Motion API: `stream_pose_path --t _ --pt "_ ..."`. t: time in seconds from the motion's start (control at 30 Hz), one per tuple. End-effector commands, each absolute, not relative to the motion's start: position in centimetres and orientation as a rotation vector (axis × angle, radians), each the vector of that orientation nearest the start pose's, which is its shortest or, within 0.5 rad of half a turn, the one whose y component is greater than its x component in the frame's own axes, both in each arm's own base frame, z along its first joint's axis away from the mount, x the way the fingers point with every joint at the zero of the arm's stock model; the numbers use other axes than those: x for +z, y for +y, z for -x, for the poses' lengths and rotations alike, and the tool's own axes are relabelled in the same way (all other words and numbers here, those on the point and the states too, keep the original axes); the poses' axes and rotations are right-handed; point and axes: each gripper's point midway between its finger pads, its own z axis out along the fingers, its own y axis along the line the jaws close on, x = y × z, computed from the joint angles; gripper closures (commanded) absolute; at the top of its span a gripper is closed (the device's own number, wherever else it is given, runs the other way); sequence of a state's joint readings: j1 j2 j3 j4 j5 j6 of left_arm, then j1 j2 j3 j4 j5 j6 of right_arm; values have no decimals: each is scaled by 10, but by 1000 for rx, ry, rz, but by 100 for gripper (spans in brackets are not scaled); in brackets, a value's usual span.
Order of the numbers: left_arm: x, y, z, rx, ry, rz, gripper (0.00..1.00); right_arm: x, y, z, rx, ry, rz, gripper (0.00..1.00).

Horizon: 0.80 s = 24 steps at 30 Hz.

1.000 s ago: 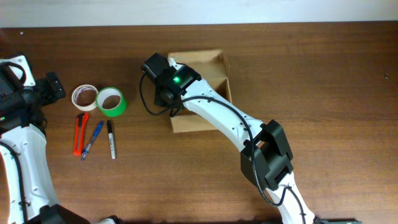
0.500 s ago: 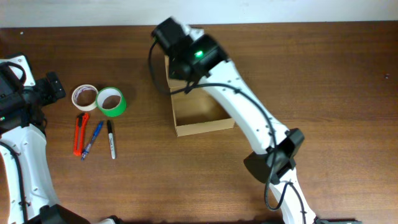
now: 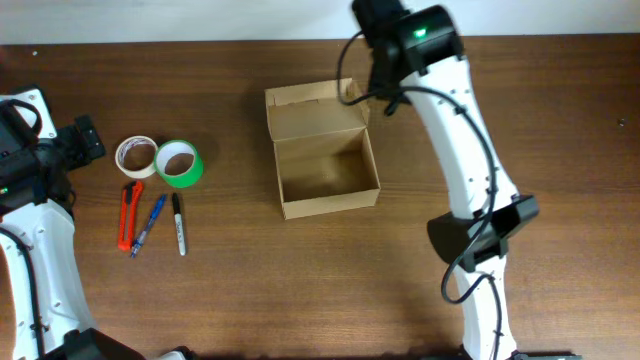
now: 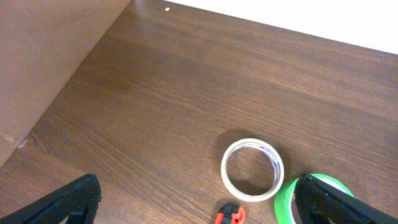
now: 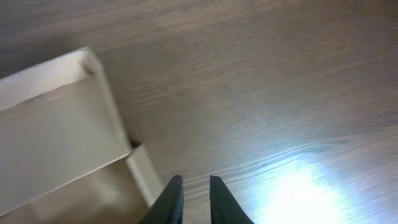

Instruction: Pack container

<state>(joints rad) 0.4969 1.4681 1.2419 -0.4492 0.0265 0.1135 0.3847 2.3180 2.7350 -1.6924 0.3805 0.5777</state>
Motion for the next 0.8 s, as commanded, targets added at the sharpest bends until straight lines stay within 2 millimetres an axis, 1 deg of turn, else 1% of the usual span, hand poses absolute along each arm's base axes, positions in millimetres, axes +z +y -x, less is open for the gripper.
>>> stream_pose_path --t 0.0,0.1,0.13,0.2,0.3,0.33,0.4,0.47,0.5,0.53,0.6,0.67,0.77 --pt "232 207 -388 314 2217 398 0 245 116 -455 -284 2695 -147 83" --pt "232 207 -388 314 2217 398 0 254 122 -449 -225 2706 -64 81" --pt "232 207 -388 314 2217 398 0 259 122 -445 -201 2706 -63 80" --pt "232 207 -388 314 2217 397 0 272 116 -437 -191 2694 -66 79" --pt "232 207 -388 314 2217 398 0 293 96 -416 -190 2676 -103 78" --pt "232 207 -388 314 2217 398 0 302 82 -404 -195 2670 -119 78" --pt "232 207 -388 314 2217 398 0 310 62 -385 -194 2663 -167 78" --pt "232 207 -388 314 2217 398 0 310 45 -366 -186 2650 -212 77" --pt "232 207 -388 314 2217 397 0 307 41 -360 -177 2650 -219 76" --pt "232 207 -388 314 2217 398 0 294 36 -350 -175 2659 -223 75" --pt "232 207 -388 314 2217 397 0 265 36 -342 -191 2698 -189 74" --pt "232 207 -388 314 2217 398 0 232 41 -337 -190 2764 -167 74" --pt "232 207 -388 314 2217 398 0 175 56 -336 -143 2855 -127 74"
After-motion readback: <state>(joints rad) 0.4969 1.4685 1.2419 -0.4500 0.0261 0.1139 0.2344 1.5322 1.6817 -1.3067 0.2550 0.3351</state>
